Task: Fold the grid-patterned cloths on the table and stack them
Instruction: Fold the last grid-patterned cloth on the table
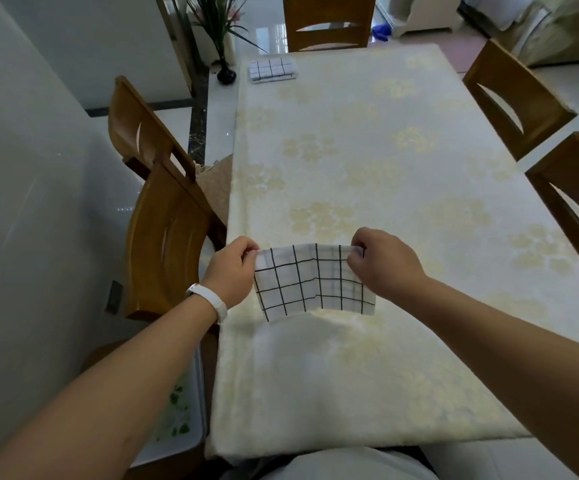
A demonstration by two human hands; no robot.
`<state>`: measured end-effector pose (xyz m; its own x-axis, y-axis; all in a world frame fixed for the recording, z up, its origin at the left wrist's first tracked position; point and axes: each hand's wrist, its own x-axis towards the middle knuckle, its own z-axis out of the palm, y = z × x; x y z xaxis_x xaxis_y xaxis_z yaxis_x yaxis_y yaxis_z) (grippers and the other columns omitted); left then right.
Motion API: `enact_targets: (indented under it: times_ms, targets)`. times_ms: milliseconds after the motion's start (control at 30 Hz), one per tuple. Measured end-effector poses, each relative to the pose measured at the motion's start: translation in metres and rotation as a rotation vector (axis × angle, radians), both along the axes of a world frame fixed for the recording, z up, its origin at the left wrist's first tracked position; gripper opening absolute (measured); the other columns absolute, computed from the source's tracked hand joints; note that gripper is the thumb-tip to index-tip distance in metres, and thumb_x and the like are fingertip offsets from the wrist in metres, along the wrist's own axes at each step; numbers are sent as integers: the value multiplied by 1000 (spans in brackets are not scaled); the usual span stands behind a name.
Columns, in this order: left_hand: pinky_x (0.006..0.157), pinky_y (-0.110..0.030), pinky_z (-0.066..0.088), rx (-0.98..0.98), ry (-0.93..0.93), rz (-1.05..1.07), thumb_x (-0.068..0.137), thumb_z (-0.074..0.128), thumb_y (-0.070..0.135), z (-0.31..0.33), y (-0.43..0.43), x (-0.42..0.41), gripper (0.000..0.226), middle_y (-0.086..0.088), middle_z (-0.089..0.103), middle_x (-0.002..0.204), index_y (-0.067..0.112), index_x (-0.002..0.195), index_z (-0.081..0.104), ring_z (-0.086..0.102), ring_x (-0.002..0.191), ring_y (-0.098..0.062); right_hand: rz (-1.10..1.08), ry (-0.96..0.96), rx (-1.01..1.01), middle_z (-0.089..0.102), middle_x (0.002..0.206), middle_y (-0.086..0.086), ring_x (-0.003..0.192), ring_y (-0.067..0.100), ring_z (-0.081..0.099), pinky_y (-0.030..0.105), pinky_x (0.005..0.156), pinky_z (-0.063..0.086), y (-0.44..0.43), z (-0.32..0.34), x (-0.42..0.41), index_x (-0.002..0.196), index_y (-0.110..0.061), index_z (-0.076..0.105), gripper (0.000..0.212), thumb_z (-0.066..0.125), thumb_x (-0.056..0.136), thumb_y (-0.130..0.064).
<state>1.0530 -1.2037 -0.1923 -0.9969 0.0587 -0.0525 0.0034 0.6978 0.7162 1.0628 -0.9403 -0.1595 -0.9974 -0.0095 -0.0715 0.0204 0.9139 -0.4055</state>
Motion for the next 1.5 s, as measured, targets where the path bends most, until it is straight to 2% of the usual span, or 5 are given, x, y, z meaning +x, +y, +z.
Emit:
enact_targets:
  times_ms: [433, 733, 1100, 1333, 1500]
  targets:
    - [71, -34, 53, -200, -222, 115, 96, 42, 19, -76, 25, -107, 19, -5, 65, 94, 23, 104, 58, 61, 80, -23, -191, -319, -272, 61, 99, -5, 87, 18, 56, 30, 74, 42, 31, -98, -96, 124, -18, 52, 38, 57, 87, -23]
    - [64, -42, 51, -807, 67, -418, 77, 63, 11, -107, 49, -147, 12, -11, 61, 91, 7, 86, 69, 56, 80, -33, -145, -404, -210, 61, 117, 8, 102, 26, 59, 32, 82, 46, 41, -148, -103, 121, -13, 59, 36, 54, 85, -19]
    - [89, -40, 47, -500, -306, -682, 90, 54, 31, -124, 162, -178, 35, -5, 56, 116, 18, 122, 53, 55, 104, -26, -59, -302, -186, 55, 119, 11, 110, 30, 50, 33, 84, 42, 41, -161, -83, 118, -9, 61, 34, 56, 85, -17]
    - [62, -30, 41, -407, -390, -717, 84, 62, 41, -124, 180, -175, 20, 4, 54, 88, 32, 73, 48, 54, 77, -18, -59, -293, -245, 54, 116, 7, 108, 26, 49, 33, 83, 44, 44, -163, -77, 121, -13, 59, 37, 56, 84, -15]
    - [59, -26, 39, -201, -405, -629, 88, 59, 23, -113, 175, -166, 7, 6, 54, 77, 21, 83, 54, 50, 71, -16, -257, -283, -380, 49, 128, 5, 116, 21, 48, 31, 92, 43, 48, -158, -71, 134, -13, 45, 53, 63, 85, -19]
